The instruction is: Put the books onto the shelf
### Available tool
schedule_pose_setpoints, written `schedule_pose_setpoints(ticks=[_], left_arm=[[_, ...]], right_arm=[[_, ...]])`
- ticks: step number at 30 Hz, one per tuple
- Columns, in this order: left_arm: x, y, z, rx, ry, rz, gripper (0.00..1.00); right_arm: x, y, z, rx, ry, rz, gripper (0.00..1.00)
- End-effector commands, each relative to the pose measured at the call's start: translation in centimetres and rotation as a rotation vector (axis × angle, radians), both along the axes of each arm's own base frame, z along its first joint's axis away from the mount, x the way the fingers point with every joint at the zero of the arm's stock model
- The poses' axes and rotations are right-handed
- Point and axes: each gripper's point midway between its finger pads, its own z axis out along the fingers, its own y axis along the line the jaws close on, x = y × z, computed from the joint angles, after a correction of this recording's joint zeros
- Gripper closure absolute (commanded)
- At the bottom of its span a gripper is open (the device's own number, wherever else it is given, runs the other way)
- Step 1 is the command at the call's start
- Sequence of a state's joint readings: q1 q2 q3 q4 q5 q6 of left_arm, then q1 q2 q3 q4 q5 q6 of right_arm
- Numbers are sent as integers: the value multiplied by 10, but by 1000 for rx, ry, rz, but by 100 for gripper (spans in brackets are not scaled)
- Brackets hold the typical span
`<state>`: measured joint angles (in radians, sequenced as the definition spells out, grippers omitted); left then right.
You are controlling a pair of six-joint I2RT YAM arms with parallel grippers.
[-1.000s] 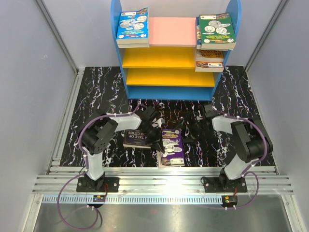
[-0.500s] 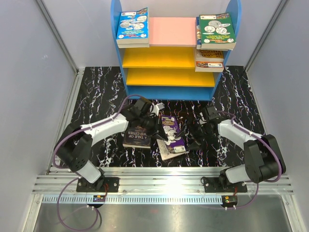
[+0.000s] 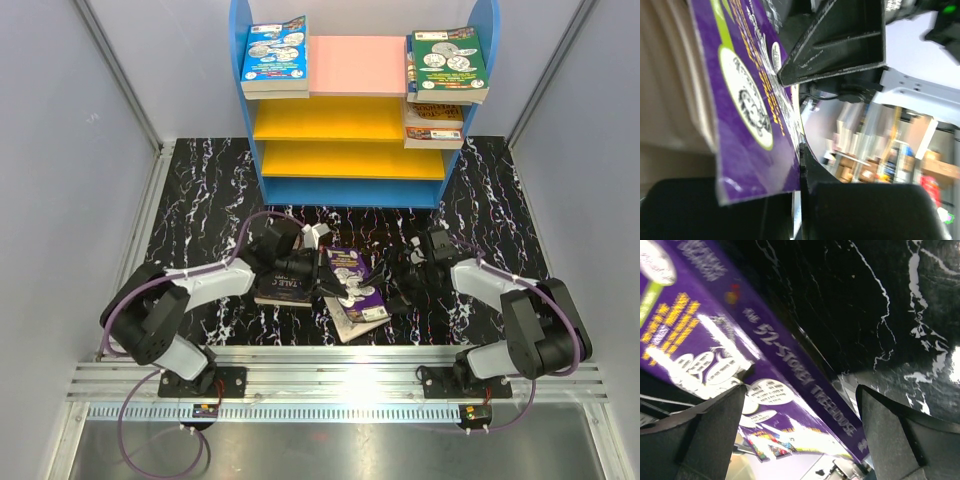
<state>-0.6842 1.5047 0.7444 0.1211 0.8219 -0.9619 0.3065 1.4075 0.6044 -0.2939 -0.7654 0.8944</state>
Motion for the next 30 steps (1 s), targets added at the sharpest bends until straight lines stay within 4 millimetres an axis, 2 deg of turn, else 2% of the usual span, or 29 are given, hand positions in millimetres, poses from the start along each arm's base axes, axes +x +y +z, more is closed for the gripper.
schedule_pose_setpoints(ticks=[1,4,5,8,9,11,12,13,14,15,16,17,18,19,20,21,22,23,25,26,28,30], left_arm=[[-3,-19,41,-260,-65,-94,100],[0,-22,25,-243,-33,-97,100],[1,-22,21,-235,-26,-92,100],[5,-23,5,-179,4,-80,100],[7,-22,-1,-155,-22,-86,96],[8,-19,-11,-80,1,-72,91],[11,-19,-10,-67,-37,-79,78],[6,-14,-16,-17,-4,-80,71],[10,-11,-16,18,-29,-55,62],[15,-9,-13,43,-88,-66,44],[8,3,-23,137,-42,-65,34],[20,12,-28,235,-90,-9,28],[25,22,-24,302,-165,2,25],[26,37,-16,400,-172,23,18],[43,55,-17,526,-266,94,15],[39,73,-3,598,-296,119,12],[60,83,21,662,-404,201,4],[65,91,34,699,-446,236,4],[69,109,65,747,-523,287,3],[78,112,92,746,-597,342,3],[77,114,121,713,-700,354,3],[72,97,148,635,-824,311,3]], right_arm=[[14,20,32,196,-88,-1,0],[14,23,40,247,-113,-2,0],[14,24,43,257,-123,-1,3],[13,24,59,287,-162,11,35],[11,24,66,296,-180,15,53],[10,25,78,317,-209,28,70],[8,24,87,323,-227,31,87],[7,24,91,323,-239,34,93],[6,24,96,322,-249,39,100],[4,22,104,306,-252,44,100],[6,21,107,284,-262,36,100],[12,21,120,279,-299,38,100],[9,19,123,259,-294,39,100],[12,18,127,242,-304,30,100],[15,18,137,236,-320,33,100],[16,18,140,231,-324,32,100],[19,18,142,222,-326,28,100],[22,19,147,219,-336,27,100],[25,19,142,197,-314,31,100],[28,19,140,187,-297,30,100],[32,20,136,172,-287,35,100],[35,21,132,166,-268,35,100]])
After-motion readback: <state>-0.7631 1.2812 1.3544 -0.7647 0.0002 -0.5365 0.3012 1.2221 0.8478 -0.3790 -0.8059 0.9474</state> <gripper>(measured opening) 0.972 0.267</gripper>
